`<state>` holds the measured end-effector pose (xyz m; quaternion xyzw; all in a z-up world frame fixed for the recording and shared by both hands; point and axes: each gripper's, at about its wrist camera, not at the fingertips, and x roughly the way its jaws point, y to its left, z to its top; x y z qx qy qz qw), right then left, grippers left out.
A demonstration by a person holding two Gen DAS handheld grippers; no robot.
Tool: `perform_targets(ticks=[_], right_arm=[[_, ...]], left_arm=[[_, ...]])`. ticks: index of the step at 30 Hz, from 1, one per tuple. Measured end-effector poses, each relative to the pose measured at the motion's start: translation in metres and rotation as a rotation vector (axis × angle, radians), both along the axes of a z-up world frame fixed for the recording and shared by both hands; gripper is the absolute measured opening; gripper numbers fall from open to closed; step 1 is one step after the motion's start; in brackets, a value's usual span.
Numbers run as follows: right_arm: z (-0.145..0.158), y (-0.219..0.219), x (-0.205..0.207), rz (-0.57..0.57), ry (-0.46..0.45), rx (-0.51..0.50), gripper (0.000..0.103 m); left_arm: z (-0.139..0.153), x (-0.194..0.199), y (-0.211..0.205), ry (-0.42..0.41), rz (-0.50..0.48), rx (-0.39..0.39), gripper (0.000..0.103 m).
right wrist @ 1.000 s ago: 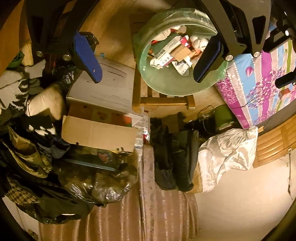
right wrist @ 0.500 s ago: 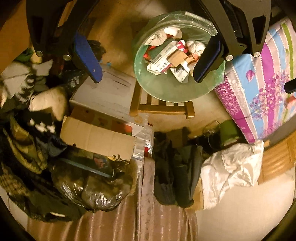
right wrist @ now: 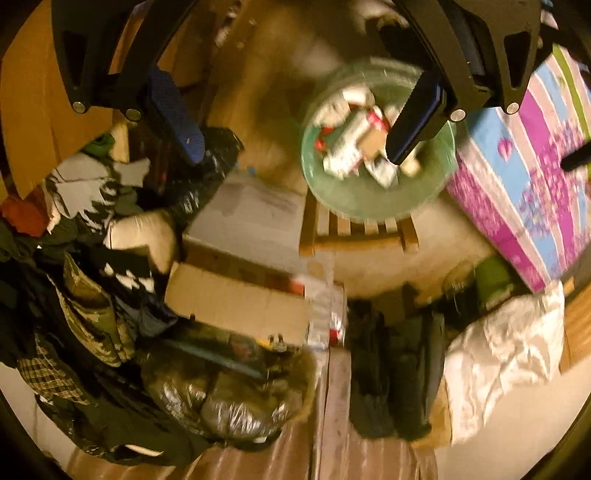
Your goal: Collect trash
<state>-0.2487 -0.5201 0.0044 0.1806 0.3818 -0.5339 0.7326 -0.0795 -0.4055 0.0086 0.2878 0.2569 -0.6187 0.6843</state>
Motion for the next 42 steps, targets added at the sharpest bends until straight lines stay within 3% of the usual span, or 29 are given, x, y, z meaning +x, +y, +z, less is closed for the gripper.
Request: perform_targets(ticks=[6, 13, 15, 25, 30, 42], right_arm=[[-0.027, 0.008, -0.015, -0.051, 0.023, 0.141, 0.099], [-0.046, 0.024, -0.01, -0.021, 0.071, 0.169, 0.099], [-0.049, 0.023, -0.01, -0.022, 0.079, 0.172, 0.099], [-0.06, 0.008, -0.023, -0.052, 0.105, 0.162, 0.099], [-0.061, 0.007, -0.021, -0.003, 0.111, 0.166, 0.099], [-0.059, 0.019, 0.008, 0.123, 0.079, 0.161, 0.099]], left_arm=[[-0.009, 0.0, 0.004, -0.002, -0.062, 0.029, 0.097], [-0.017, -0.02, 0.012, -0.145, -0.188, 0.024, 0.097], [-0.019, -0.019, 0.012, -0.138, -0.196, 0.03, 0.097], [-0.031, -0.009, 0.004, -0.045, -0.152, 0.08, 0.097], [-0.042, -0.009, 0.0, -0.042, -0.126, 0.123, 0.097], [-0.045, 0.01, 0.003, 0.0, -0.05, 0.125, 0.097]])
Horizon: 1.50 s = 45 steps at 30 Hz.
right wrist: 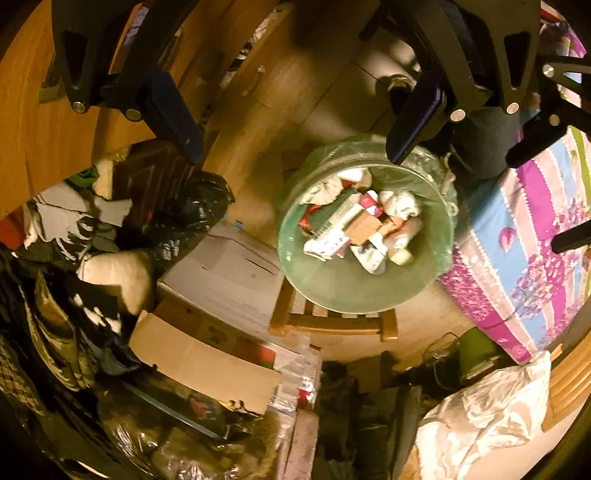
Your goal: Collect trash
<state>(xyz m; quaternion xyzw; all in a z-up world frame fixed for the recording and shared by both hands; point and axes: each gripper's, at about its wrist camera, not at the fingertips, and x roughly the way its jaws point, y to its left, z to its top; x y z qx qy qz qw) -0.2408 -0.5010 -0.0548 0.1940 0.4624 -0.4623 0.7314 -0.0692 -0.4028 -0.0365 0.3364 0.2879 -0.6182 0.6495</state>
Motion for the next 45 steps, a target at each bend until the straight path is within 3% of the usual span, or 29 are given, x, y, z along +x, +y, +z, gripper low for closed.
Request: perform_targets(ticks=[10, 17, 23, 27, 30, 35, 42, 45], right_arm=[[-0.004, -0.002, 0.005, 0.032, -0.136, -0.029, 0.099], [0.001, 0.008, -0.008, -0.005, -0.239, -0.238, 0.099], [-0.004, 0.016, -0.016, -0.025, -0.262, -0.324, 0.099], [-0.013, 0.015, -0.022, -0.051, -0.29, -0.303, 0.099], [-0.017, 0.013, -0.025, -0.067, -0.311, -0.289, 0.099], [-0.014, 0.009, -0.029, -0.076, -0.337, -0.294, 0.099], [-0.01, 0.007, -0.036, -0.091, -0.333, -0.298, 0.099], [-0.006, 0.012, -0.032, -0.072, -0.314, -0.308, 0.099]], left_arm=[[0.003, 0.005, 0.006, 0.011, 0.076, -0.066, 0.097], [0.013, 0.008, 0.018, 0.009, 0.151, -0.212, 0.097], [0.016, -0.002, 0.027, -0.008, 0.191, -0.313, 0.097], [0.016, -0.008, 0.029, -0.082, 0.239, -0.347, 0.097], [0.017, -0.008, 0.029, -0.084, 0.262, -0.349, 0.097], [0.019, -0.014, 0.031, -0.082, 0.195, -0.367, 0.097], [0.025, -0.008, 0.033, -0.028, -0.064, -0.356, 0.097], [0.028, 0.001, 0.031, 0.018, -0.129, -0.345, 0.097]])
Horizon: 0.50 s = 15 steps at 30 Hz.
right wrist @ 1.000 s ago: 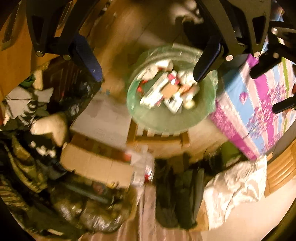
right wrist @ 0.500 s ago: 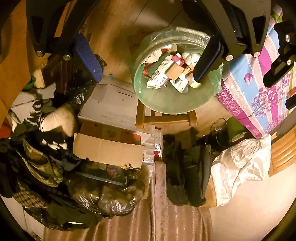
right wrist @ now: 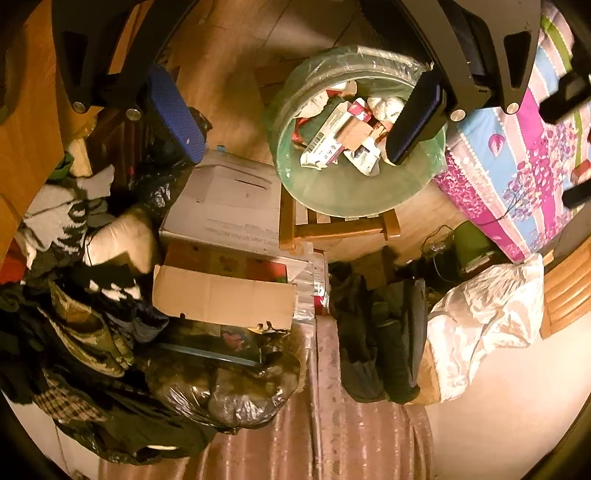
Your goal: Collect trash
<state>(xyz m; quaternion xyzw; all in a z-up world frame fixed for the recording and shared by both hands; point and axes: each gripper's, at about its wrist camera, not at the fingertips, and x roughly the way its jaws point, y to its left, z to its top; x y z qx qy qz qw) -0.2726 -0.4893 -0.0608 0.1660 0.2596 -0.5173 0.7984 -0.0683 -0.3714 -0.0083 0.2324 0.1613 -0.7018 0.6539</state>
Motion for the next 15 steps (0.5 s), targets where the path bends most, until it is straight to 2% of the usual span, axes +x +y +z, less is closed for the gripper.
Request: perform_targets(ticks=[4, 15], right_arm=[[0.004, 0.006, 0.007, 0.023, 0.027, -0.006, 0.099], [0.005, 0.012, 0.009, 0.042, 0.057, 0.021, 0.099]], left_arm=[[0.002, 0.013, -0.001, 0.039, -0.054, 0.004, 0.097], [-0.002, 0.018, -0.002, 0.016, -0.072, 0.006, 0.097]])
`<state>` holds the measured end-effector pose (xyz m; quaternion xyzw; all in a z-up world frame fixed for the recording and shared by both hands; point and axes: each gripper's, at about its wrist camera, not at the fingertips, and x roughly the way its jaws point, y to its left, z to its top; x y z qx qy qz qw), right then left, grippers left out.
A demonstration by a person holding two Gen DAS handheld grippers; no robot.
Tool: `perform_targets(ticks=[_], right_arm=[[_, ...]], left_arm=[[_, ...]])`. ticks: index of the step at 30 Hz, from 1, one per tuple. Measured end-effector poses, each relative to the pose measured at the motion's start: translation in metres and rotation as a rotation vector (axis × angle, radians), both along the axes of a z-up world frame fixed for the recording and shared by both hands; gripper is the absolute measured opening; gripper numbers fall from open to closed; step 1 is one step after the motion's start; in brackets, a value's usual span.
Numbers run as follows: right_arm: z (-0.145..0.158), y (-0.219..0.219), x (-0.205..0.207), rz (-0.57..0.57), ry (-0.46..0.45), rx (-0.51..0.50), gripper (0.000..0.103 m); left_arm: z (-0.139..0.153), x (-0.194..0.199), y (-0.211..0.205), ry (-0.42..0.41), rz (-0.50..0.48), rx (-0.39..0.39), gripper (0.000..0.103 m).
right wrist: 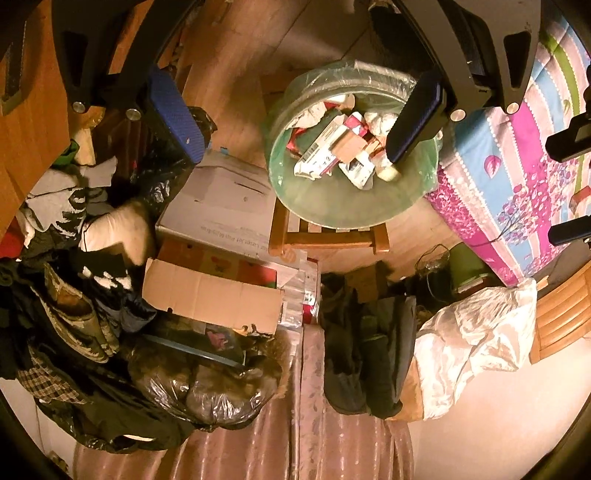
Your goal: Collect trash
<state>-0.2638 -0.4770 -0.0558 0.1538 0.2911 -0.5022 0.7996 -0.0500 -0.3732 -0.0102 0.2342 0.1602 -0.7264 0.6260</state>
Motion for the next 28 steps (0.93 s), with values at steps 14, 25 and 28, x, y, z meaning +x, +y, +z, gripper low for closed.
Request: perform_targets(ticks=[14, 25, 28], right_arm=[[-0.008, -0.004, 0.001, 0.014, -0.011, 0.011, 0.09], [-0.012, -0.006, -0.002, -0.002, -0.035, 0.033, 0.09], [-0.013, -0.005, -0.001, 0.001, -0.034, 0.038, 0.09]], left_arm=[[-0.002, 0.001, 0.005, 0.052, 0.036, -0.036, 0.097], [-0.007, -0.005, -0.003, -0.012, 0.067, 0.014, 0.097], [-0.007, -0.004, -0.003, -0.004, 0.084, 0.016, 0.097]])
